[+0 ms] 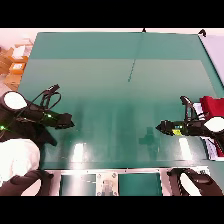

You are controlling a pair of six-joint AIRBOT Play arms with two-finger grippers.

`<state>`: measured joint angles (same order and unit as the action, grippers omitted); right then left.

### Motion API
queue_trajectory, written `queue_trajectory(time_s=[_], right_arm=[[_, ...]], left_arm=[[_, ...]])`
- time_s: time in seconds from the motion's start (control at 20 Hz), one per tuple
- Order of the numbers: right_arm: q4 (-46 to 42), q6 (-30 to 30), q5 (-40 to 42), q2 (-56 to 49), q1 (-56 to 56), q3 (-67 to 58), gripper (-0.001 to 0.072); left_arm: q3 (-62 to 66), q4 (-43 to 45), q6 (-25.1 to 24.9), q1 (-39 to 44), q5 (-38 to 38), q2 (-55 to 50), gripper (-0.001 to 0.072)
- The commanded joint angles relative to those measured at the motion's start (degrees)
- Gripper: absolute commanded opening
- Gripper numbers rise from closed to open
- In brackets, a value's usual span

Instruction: Fold the shirts.

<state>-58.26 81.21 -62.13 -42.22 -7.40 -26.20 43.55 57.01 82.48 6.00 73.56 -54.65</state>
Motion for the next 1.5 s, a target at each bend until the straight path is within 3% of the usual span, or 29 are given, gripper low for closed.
queue_trajectory(time_s=[0.0,0.1,0.25,0.3,0.35,0.45,0.65,0.75,0.8,0.85,0.9,1.0,1.05,1.2,1.3,1.45], right_arm=[[0.02,-0.04,0.02,0.07,0.09,0.09,0.0015],[0.02,-0.02,0.02,0.07,0.09,0.09,0.0015],[0.02,-0.02,0.02,0.07,0.09,0.09,0.0015],[0.02,-0.02,0.02,0.09,0.11,0.09,0.0015],[0.02,-0.02,0.02,0.07,0.09,0.09,0.0015],[0.04,-0.04,0.02,0.07,0.09,0.09,0.0015],[0.02,-0.04,0.02,0.07,0.09,0.09,0.0015],[0.02,-0.02,0.02,0.07,0.09,0.09,0.0015],[0.02,-0.02,0.04,0.07,0.09,0.09,0.0015],[0.02,-0.02,0.04,0.07,0.09,0.09,0.0015],[0.02,-0.02,0.04,0.07,0.09,0.09,0.0015],[0.02,-0.04,0.02,0.07,0.09,0.09,0.0015],[0.02,-0.02,0.02,0.07,0.09,0.09,0.0015],[0.02,-0.02,0.04,0.07,0.09,0.09,0.0015],[0.02,-0.02,0.02,0.07,0.09,0.09,0.0015],[0.02,-0.02,0.04,0.07,0.09,0.09,0.0015]], left_arm=[[-0.11,0.2,0.07,0.0,0.83,0.11,0.0028],[0.83,4.09,1.84,0.0,2.67,0.13,0.0027],[5.81,24.68,8.98,-0.28,6.01,0.13,0.003],[7.23,34.47,12.04,-0.28,6.43,0.13,0.0186],[7.58,42.77,13.49,-0.28,6.05,0.13,0.069],[6.62,56.43,17.14,-0.42,2.91,0.0,0.072],[2.71,54.6,16.83,-10.93,-8.9,-3.85,0.072],[2.51,50.23,13.99,-16.68,-11.67,-9.84,0.072],[2.51,47.78,11.98,-18.36,-11.93,-13.05,0.0692],[2.51,46.05,10.14,-19.04,-11.85,-15.87,0.0592],[2.51,44.92,8.63,-19.02,-11.15,-18.51,0.0474],[2.51,42.82,6.36,-19.02,-9.07,-21.55,0.0142],[2.6,42.77,5.97,-19.02,-8.52,-21.44,0.0028],[9.57,41.75,5.84,-18.73,-3.06,-21.05,0.0027],[18.97,36.54,5.46,-16.55,1.51,-20.17,0.0026],[34.05,26.03,5.57,-6.73,2.23,-16.11,0.0026]])
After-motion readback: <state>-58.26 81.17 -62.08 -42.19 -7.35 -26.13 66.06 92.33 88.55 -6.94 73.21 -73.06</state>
